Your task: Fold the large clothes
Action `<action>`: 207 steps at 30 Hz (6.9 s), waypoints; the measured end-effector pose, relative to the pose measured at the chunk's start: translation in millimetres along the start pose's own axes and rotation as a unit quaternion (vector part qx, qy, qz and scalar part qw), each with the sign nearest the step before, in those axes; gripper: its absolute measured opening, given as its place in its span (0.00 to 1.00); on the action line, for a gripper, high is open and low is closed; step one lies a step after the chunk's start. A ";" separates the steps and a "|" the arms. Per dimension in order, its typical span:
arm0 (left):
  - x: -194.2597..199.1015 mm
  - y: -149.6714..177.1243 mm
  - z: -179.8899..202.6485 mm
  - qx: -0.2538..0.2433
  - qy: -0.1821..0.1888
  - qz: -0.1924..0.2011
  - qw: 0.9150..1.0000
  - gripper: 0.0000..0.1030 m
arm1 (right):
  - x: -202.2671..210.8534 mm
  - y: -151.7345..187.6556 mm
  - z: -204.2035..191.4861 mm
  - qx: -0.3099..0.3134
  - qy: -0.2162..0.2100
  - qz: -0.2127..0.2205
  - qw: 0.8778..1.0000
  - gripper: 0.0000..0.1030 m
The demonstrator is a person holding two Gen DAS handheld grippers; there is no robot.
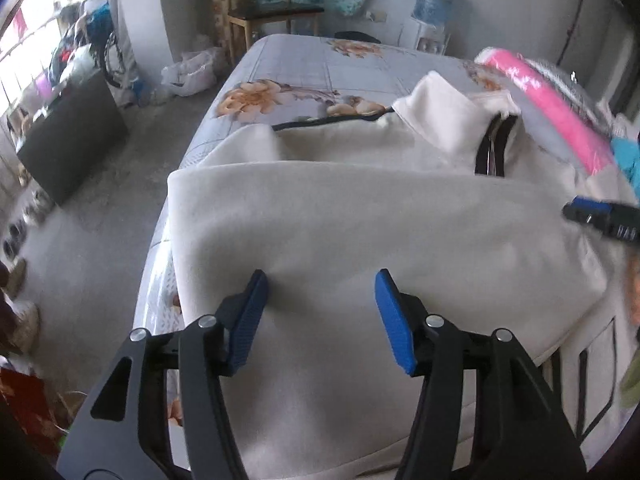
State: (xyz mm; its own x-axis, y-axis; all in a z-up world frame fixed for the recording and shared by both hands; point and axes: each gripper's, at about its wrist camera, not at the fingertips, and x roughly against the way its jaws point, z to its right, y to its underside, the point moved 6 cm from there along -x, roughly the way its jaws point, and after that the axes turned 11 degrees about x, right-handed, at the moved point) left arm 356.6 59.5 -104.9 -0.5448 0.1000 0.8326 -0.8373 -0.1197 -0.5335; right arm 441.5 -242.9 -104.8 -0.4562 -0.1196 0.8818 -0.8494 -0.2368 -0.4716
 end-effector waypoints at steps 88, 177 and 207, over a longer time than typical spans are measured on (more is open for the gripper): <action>17.9 44.5 124.1 -0.082 0.001 -0.018 0.996 0.93 | 38.1 112.5 -9.9 -0.070 0.092 0.032 0.993 0.94; -2.7 55.2 122.7 -0.065 0.016 -0.014 0.998 0.94 | 110.3 204.6 419.3 -0.565 0.049 0.144 0.811 0.08; 57.0 48.0 58.0 -0.028 0.022 0.021 0.999 0.73 | 322.1 -14.5 178.9 -0.225 0.071 0.339 0.911 0.07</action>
State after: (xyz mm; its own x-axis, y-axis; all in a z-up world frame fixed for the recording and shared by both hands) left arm 288.1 2.2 -74.4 -0.5806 0.1403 0.8020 -0.8138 -0.0698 -0.5769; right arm 354.4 -450.5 187.2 -0.9193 0.0413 0.3914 -0.3672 0.2677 -0.8908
